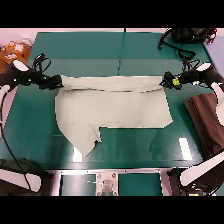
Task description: Fold the shirts.
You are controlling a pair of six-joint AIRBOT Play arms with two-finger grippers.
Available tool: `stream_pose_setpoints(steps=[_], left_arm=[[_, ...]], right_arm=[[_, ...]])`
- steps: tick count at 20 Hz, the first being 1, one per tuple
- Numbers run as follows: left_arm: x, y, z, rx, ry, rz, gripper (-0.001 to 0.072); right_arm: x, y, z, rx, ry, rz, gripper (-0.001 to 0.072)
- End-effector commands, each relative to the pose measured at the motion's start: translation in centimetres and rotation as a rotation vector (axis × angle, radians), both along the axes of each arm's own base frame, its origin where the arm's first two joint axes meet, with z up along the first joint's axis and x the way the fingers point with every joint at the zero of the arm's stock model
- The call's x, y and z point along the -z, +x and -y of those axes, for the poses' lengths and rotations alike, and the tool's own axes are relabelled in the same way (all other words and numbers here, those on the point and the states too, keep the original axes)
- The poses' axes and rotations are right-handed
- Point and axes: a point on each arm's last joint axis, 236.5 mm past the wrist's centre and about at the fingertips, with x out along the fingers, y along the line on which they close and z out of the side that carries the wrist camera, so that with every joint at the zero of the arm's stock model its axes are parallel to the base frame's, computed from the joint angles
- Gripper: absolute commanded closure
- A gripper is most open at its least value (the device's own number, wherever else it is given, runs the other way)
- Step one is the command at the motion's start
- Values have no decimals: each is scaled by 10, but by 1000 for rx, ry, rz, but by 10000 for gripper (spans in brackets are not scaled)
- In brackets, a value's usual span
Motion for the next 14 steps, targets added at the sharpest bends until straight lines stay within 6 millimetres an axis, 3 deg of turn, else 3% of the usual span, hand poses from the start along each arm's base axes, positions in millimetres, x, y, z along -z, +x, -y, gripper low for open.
stream_pose_setpoints(steps=[1, 4, 7, 8, 9, 10, 11, 12, 14], left_arm=[[4, -4, 0, 3, -1, -16, 680], [5, -9, 2, 14, -6, -33, 680], [5, -7, 2, 11, -5, -28, 680], [5, -8, 2, 12, -5, -29, 680], [5, -9, 3, 15, -8, -35, 678], [5, -12, 4, 22, -11, -45, 550], [4, -15, 6, 31, -18, -58, 209], [3, -20, 9, 44, -26, -74, 39], [-1, -34, 14, 89, -39, -128, 70]], right_arm=[[10, -14, 9, -19, -56, -63, 697], [14, -17, 16, -14, -87, -77, 697], [14, -16, 10, -26, -87, -76, 695], [14, -16, 8, -30, -87, -76, 627], [14, -16, 5, -35, -84, -75, 495], [11, -17, 4, -40, -82, -80, 437], [8, -21, 3, -38, -76, -97, 437], [2, -24, 7, -38, -80, -113, 438], [-13, -34, 16, -22, -98, -154, 438]])
